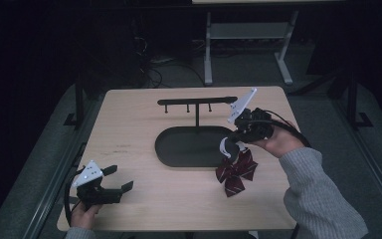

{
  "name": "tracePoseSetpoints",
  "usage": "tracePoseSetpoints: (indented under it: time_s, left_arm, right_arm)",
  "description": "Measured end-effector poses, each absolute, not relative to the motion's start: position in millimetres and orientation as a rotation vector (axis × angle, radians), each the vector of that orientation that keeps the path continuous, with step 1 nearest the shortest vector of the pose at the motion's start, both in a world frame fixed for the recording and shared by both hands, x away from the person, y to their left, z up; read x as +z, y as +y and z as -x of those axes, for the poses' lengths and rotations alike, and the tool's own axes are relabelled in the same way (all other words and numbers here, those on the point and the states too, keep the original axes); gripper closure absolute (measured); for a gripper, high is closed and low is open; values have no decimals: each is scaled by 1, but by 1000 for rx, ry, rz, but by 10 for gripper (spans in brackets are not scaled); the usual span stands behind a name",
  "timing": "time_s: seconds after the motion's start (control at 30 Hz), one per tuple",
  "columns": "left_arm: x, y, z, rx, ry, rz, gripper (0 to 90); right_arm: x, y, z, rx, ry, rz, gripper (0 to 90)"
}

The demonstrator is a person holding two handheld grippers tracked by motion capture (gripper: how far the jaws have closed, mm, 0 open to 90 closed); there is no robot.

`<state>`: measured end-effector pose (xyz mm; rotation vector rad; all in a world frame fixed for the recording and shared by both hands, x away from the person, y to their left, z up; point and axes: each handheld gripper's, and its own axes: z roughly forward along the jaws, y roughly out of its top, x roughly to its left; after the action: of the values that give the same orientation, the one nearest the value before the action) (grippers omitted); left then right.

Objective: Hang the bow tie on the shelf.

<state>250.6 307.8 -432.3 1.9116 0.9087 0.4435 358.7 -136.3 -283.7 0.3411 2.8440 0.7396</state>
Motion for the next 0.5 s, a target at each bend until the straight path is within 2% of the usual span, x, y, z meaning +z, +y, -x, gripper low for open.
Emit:
tracePoseSetpoints:
  time_s: [0.5]
  left_arm:
    - [-433, 309, -251, 446, 907, -1909, 131]
  right_arm:
    - [-274, -119, -375, 763, 2850, -300, 884]
